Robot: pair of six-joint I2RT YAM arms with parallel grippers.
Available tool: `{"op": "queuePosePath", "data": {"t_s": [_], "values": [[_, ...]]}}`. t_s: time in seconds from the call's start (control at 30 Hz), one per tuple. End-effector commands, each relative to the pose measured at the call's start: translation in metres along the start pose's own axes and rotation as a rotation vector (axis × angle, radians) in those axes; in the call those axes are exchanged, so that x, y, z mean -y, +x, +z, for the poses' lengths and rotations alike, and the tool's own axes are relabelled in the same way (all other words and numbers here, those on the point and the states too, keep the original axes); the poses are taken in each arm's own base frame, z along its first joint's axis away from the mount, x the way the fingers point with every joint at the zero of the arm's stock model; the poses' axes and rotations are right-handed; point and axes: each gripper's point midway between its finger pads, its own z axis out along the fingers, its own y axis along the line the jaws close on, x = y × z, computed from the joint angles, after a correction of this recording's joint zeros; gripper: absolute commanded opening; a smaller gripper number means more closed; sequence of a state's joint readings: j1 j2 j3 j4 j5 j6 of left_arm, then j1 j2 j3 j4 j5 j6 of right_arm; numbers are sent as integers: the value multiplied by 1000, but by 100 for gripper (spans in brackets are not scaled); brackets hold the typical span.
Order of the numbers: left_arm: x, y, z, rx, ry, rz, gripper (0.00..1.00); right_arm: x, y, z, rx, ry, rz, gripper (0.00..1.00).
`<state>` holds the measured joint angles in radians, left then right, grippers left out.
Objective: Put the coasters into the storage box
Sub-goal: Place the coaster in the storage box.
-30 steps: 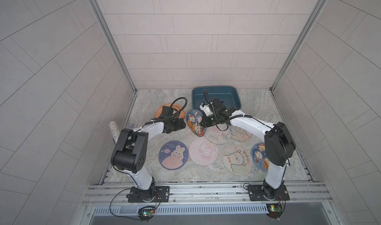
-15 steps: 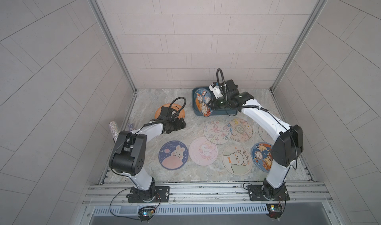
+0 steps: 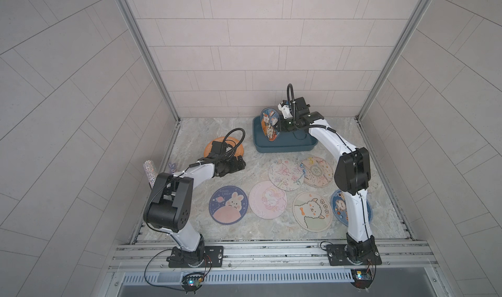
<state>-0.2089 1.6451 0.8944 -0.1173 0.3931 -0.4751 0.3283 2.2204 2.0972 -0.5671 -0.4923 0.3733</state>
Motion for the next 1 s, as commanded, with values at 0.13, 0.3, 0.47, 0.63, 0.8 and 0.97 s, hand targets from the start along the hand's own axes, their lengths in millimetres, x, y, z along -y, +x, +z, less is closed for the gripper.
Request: {"op": "queuePosePath", "data": {"t_s": [0.13, 0.3, 0.47, 0.63, 0.8, 0.97], "values": [[-4, 3, 2, -10, -6, -7, 97, 39, -1, 19, -24, 60, 88, 0], [-6, 3, 2, -8, -14, -9, 97, 75, 10, 25, -86, 173, 85, 0], [-10, 3, 2, -6, -40, -8, 98, 97, 14, 15, -116, 298, 43, 19], [-12, 3, 0, -3, -54, -4, 99, 108, 12, -1, -122, 395, 0, 49], [-11, 3, -1, 1, -63, 7, 100, 110, 11, -18, -129, 448, -34, 62], [-5, 7, 0, -7, -69, 33, 100, 100, 11, -38, -131, 441, -43, 69]]}}
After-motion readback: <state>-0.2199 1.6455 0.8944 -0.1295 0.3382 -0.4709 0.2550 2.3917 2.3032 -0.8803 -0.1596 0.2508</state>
